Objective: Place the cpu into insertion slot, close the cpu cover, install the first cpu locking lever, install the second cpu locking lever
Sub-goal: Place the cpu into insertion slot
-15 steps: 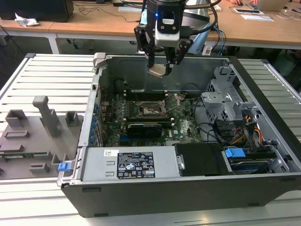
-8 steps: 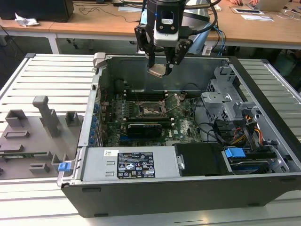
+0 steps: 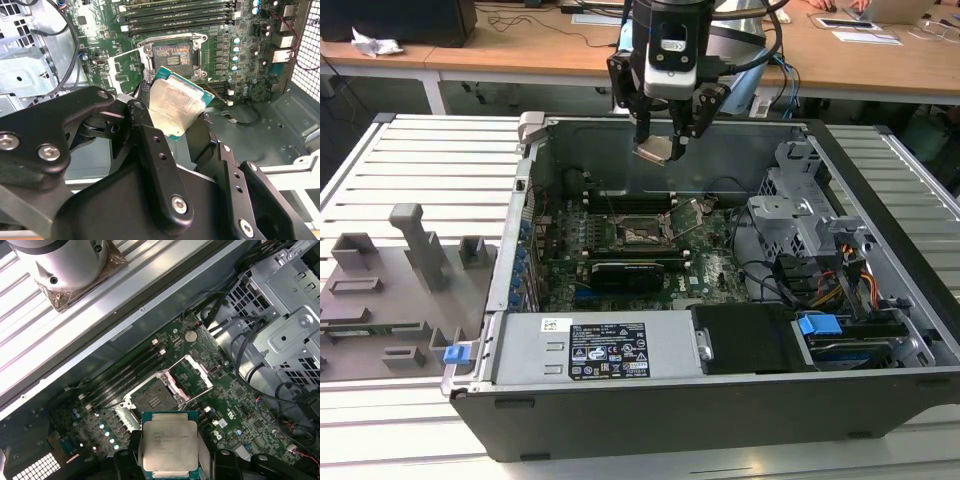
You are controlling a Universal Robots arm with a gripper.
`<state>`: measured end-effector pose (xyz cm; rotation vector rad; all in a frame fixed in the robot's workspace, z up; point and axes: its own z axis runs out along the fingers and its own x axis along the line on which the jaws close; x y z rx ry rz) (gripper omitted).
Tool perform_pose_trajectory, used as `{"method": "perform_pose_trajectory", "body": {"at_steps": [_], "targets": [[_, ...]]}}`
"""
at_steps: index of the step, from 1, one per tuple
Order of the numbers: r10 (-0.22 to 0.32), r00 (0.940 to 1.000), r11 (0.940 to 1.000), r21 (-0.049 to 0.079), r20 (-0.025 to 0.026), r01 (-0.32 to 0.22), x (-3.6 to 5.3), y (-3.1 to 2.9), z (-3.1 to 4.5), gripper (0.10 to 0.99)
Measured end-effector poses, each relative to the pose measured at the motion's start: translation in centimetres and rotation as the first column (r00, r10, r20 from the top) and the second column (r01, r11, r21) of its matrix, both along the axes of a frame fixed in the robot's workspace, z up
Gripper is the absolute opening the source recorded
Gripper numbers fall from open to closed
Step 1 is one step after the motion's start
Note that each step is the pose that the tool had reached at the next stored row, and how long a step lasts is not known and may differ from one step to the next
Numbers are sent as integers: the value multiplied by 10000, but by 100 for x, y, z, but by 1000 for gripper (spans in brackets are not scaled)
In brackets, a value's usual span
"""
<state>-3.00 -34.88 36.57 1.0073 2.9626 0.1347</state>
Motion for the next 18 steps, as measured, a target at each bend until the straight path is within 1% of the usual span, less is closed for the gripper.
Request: {"method": "perform_pose_trajectory", "body": {"at_steps": [7, 13, 15, 16, 18], "targets": [[-252, 9997, 9997, 0, 1, 252, 0, 0, 0, 529], [-653, 9979, 9979, 0, 1, 653, 0, 0, 0, 529], [-1022, 9948, 9948, 0, 1, 1022, 0, 0, 0, 529], [-1247, 9922, 9922, 0, 0, 1247, 0, 0, 0, 529], [-1467, 9892, 9892, 0, 1, 1467, 0, 0, -1, 529]]}}
